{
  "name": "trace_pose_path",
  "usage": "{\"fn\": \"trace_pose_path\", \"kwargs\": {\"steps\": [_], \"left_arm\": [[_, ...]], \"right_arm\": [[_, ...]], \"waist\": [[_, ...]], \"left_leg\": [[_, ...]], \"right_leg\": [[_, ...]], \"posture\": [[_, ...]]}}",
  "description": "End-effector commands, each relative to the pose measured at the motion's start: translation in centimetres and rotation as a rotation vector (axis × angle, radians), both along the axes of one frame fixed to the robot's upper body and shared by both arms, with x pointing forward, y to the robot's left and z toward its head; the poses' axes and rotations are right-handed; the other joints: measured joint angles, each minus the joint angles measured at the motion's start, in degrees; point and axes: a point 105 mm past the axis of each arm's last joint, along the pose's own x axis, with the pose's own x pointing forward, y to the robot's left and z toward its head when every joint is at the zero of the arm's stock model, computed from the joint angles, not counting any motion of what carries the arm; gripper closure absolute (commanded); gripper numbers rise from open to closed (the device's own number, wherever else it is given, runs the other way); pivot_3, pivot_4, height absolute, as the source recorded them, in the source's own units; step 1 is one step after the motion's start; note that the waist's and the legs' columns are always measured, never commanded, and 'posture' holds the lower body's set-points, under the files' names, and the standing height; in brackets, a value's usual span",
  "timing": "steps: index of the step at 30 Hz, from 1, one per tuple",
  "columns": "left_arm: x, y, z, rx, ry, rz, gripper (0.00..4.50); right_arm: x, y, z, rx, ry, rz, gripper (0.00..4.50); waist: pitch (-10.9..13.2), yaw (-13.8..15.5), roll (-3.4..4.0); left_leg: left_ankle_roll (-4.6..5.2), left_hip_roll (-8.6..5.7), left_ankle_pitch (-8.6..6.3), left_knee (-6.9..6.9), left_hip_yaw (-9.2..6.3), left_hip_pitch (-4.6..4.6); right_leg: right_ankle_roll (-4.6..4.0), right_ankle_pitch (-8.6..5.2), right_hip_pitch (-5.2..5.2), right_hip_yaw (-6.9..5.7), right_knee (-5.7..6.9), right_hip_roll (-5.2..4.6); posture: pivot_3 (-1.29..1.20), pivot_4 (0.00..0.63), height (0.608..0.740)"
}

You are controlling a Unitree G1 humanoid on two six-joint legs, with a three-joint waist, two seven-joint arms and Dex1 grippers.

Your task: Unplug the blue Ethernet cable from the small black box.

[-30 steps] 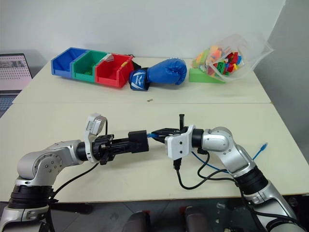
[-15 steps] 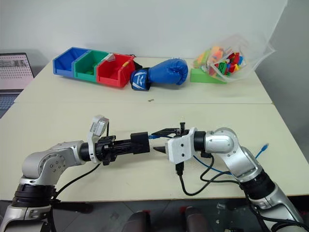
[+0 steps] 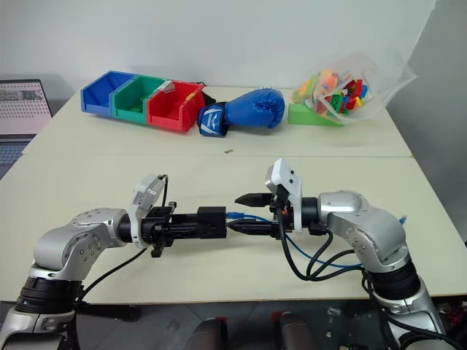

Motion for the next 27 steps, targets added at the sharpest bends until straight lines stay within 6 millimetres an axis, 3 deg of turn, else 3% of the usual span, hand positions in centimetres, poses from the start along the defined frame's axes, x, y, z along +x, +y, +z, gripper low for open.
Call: {"fn": "trace_pose_path", "kwargs": {"steps": [1, 19, 27], "left_arm": [[-0.59, -0.24, 0.65, 0.013, -0.049, -0.039, 3.71], [-0.86, -0.48, 0.79, 0.016, -0.055, -0.037, 3.71], [-1.02, -0.67, 0.72, 0.017, -0.054, -0.040, 3.71]], "right_arm": [[-0.14, -0.08, 0.51, 0.023, 0.023, 0.029, 1.50], [0.07, 0.48, 0.31, 0.025, 0.075, 0.070, 1.50], [-0.23, 0.86, 0.30, 0.014, 0.072, 0.089, 3.47]], "waist": [[0.00, -0.01, 0.00], [0.00, -0.14, 0.00], [0.00, -0.26, 0.00]], "left_leg": [[0.00, 0.00, 0.00, 0.00, 0.00, -0.01], [0.01, 0.01, 0.00, -0.01, 0.01, -0.02], [0.01, 0.01, 0.00, -0.01, 0.01, -0.02]], "right_leg": [[0.00, 0.00, 0.00, 0.00, 0.00, 0.00], [0.00, 0.00, -0.03, -0.03, 0.00, 0.02], [0.00, 0.00, -0.04, -0.03, -0.01, 0.02]], "posture": [[0.00, 0.150, 0.740], [0.00, 0.150, 0.740], [0.00, 0.150, 0.740]]}}
